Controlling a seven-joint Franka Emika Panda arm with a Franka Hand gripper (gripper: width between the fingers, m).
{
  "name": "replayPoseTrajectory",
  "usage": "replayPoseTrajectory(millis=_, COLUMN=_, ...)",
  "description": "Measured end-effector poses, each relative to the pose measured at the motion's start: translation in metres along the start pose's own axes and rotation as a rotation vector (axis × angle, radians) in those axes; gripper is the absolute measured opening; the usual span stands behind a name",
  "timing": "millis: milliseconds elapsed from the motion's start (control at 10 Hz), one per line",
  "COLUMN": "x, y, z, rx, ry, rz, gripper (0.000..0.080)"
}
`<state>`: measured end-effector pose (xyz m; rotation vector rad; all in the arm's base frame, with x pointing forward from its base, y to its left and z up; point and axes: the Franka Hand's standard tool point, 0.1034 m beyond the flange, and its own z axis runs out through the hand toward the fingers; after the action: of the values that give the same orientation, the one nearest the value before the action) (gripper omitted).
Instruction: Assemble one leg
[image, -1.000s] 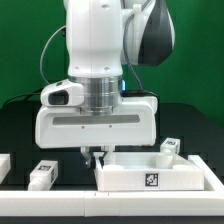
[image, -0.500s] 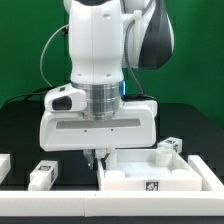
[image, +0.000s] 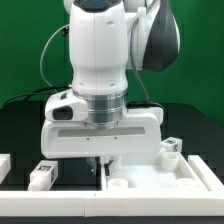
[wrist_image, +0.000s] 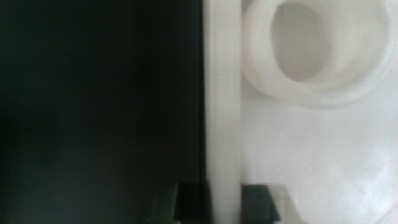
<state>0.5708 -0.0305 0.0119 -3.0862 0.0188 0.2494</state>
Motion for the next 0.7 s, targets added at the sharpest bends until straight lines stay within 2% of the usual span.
replayPoseTrajectory(millis=300, x=0.0002, y=-0.0101, z=0.0006, rx=-0.004, ry=-0.002, rz=0.002, gripper=0.0054)
replayPoseTrajectory(millis=500, x=0.0002, y=-0.0098, z=0.0006, rx=-0.015, ry=-0.003, rz=0.005, gripper=0.0054)
replayPoseTrajectory(millis=700, x=0.0001, y=-0.0096, z=0.0006, rx=-0.014, ry=-0.003, rz=0.005, gripper=0.0054)
